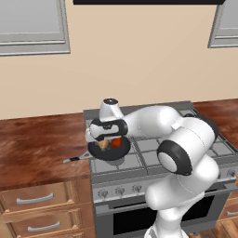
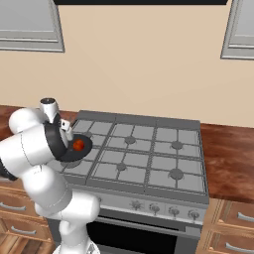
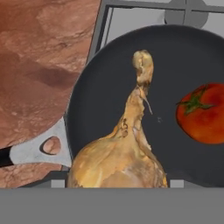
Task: Place the pan on the front left burner on the stove. Then place the tomato and the onion in the pan and turn on the front left burner.
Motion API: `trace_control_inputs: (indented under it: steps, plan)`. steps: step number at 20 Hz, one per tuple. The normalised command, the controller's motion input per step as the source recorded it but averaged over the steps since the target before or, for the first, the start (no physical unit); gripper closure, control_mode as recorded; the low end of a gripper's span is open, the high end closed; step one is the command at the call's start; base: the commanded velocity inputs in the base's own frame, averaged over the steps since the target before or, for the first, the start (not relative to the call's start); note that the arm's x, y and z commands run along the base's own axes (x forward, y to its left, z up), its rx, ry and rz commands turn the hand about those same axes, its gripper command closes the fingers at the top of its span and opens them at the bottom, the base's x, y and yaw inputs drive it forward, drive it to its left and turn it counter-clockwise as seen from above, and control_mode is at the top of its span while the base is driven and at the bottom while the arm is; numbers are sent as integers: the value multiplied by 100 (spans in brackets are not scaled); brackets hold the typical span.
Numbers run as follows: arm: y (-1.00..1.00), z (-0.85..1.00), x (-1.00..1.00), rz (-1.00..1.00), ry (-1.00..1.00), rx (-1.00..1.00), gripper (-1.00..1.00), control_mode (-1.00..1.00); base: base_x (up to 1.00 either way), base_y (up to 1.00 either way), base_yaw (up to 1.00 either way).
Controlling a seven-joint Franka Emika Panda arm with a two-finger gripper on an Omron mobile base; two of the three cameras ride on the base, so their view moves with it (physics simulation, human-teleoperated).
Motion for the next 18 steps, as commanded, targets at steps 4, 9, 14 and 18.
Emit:
trace_control_inputs:
  steps: [4, 9, 14, 18]
  plan:
    - [0, -14, 3, 0, 0, 0, 100, -100, 0, 0, 0]
    - [-1, -11, 0, 0, 0, 0, 100, -100, 0, 0, 0]
    - [-1, -12, 0, -1, 0, 0, 100, -100, 0, 0, 0]
    - [0, -6, 0, -1, 0, 0, 100, -100, 0, 0, 0]
